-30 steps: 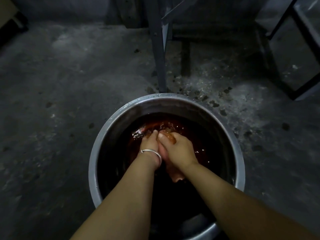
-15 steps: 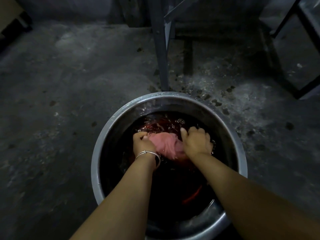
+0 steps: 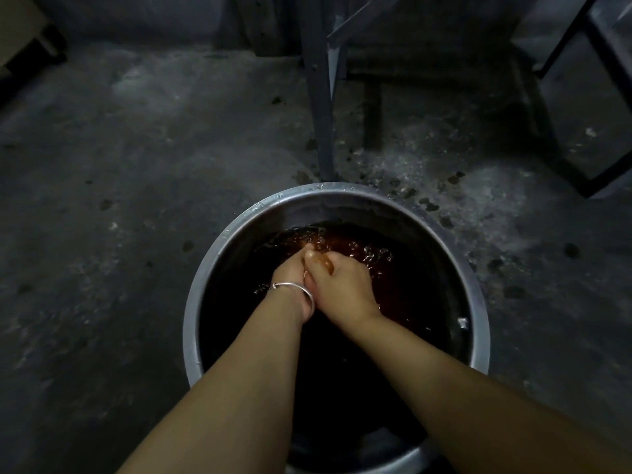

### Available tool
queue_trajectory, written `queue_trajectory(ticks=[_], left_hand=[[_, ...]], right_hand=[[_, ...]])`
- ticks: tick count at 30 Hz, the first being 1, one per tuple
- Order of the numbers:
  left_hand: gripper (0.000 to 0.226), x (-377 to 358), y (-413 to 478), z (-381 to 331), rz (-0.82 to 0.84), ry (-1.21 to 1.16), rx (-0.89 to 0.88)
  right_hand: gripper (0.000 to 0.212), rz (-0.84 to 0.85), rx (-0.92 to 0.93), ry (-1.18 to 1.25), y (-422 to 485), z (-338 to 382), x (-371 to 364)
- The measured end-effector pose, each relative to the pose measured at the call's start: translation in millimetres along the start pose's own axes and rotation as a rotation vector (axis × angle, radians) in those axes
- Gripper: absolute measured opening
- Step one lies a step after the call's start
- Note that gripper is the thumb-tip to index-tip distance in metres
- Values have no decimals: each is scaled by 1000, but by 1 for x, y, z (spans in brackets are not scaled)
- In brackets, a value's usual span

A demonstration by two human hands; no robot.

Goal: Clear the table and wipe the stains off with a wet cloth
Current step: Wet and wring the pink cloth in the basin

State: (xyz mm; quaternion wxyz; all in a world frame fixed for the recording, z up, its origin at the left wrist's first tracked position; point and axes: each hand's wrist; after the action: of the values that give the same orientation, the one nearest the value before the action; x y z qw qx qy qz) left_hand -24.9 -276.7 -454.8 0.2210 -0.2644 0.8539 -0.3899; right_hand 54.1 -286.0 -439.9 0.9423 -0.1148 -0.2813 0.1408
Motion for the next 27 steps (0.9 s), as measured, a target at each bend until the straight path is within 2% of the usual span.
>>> queue_trajectory(ticks=[3, 6, 8, 10, 11, 13, 15, 16, 18, 20, 24, 27], left_hand=[[31, -6, -6, 7, -40, 43, -34], [30, -11, -8, 13, -18, 59, -39], [24, -11, -13, 14, -104, 214, -125], [12, -3, -3, 17, -193, 254, -212], [14, 2, 4, 19, -267, 249, -245], [10, 7, 13, 23, -296, 220, -247], [20, 9, 17, 30, -278, 207, -206], [26, 10, 17, 33, -299, 210, -181], [32, 9, 10, 34, -320, 257, -122], [38, 4, 6, 33, -242, 232, -61], [40, -1, 0, 19, -106, 51, 21], [44, 3, -4, 7, 27, -68, 97]], right_hand=[[46, -28, -32, -189, 8, 0, 4], [48, 45, -54, -409, 19, -8, 14], [50, 72, -118, -516, 27, -19, 21], [52, 59, -184, -558, 30, -31, 23], [52, 64, -184, -572, 28, -35, 20], [48, 160, -92, -625, 19, -41, 10], [49, 256, -9, -671, 9, -48, -1], [51, 245, -5, -688, 9, -50, -2], [55, 141, -179, -545, 13, -51, 1], [55, 74, -327, -283, 15, -46, -3], [28, 108, -142, -96, 13, -24, -12], [32, 65, -21, 1, 8, -9, 1]])
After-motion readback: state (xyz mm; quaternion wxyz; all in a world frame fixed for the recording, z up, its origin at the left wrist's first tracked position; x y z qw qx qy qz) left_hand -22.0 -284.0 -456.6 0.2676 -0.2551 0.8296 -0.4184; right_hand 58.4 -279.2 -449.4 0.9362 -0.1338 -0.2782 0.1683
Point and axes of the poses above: each hand's wrist, its own y-axis towards the middle knuckle, its own x-axis out of the back of the hand, z = x × y, and after that the axes turned 1 degree about -x, right-handed
